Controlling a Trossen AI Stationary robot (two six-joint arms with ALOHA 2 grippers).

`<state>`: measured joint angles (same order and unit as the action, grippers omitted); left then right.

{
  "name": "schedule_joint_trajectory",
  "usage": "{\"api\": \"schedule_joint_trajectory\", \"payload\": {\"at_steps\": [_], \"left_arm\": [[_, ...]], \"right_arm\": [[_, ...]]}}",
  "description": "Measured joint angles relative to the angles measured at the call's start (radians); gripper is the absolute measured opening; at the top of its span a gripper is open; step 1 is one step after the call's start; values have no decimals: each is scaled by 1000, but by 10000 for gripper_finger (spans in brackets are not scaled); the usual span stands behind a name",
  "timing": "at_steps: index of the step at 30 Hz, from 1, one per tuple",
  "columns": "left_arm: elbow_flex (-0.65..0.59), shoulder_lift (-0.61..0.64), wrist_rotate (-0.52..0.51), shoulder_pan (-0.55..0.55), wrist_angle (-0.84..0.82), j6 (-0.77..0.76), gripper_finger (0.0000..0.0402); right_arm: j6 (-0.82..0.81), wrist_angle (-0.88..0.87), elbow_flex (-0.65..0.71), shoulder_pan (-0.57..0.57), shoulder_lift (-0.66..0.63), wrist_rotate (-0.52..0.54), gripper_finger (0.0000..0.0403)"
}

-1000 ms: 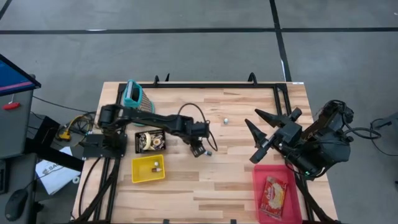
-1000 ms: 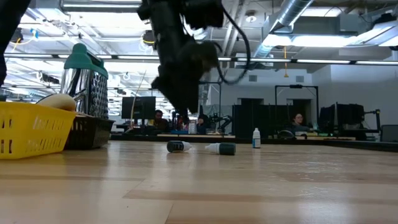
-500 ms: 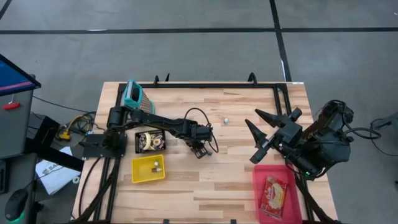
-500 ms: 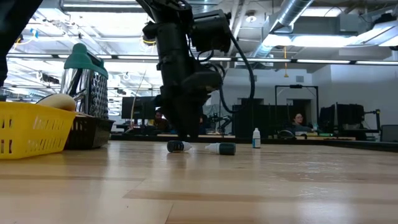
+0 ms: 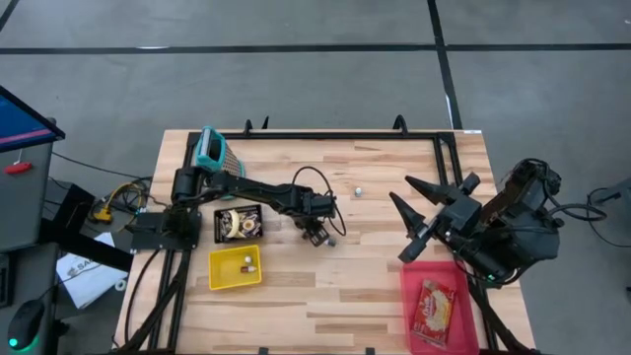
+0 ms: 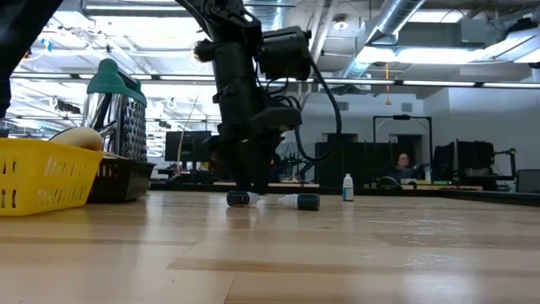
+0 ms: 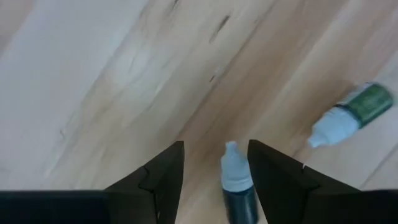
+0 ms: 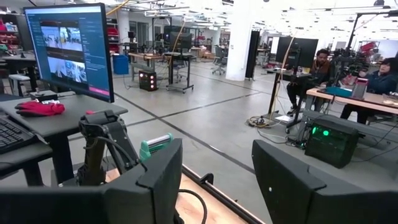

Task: Pick & Place Food Item
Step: Put the purple food coloring bottle into the yellow bin

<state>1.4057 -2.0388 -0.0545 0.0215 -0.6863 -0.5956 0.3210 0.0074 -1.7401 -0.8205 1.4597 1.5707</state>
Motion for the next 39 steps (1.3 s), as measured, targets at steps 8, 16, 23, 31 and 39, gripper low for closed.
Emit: {"api": "schedule_joint_trajectory", "payload": {"at_steps": [8, 16, 23, 31, 39], "left_arm": [[-76, 10, 15, -10, 46, -23, 172], [-80, 14, 31, -9, 60, -5, 172], [-85, 98, 45, 15, 36, 94, 172], [-90, 239, 6, 10, -9, 437, 172], [-194, 295, 27, -75, -25, 1071, 174]], "right_arm": [[-4, 0, 0, -4, 0, 0, 187], [0, 0, 0, -4, 0, 0, 187], [0, -1, 0, -4, 1, 0, 187], [0, -9, 0, -4, 1, 0, 187], [0, -23, 0, -4, 1, 0, 187]]}}
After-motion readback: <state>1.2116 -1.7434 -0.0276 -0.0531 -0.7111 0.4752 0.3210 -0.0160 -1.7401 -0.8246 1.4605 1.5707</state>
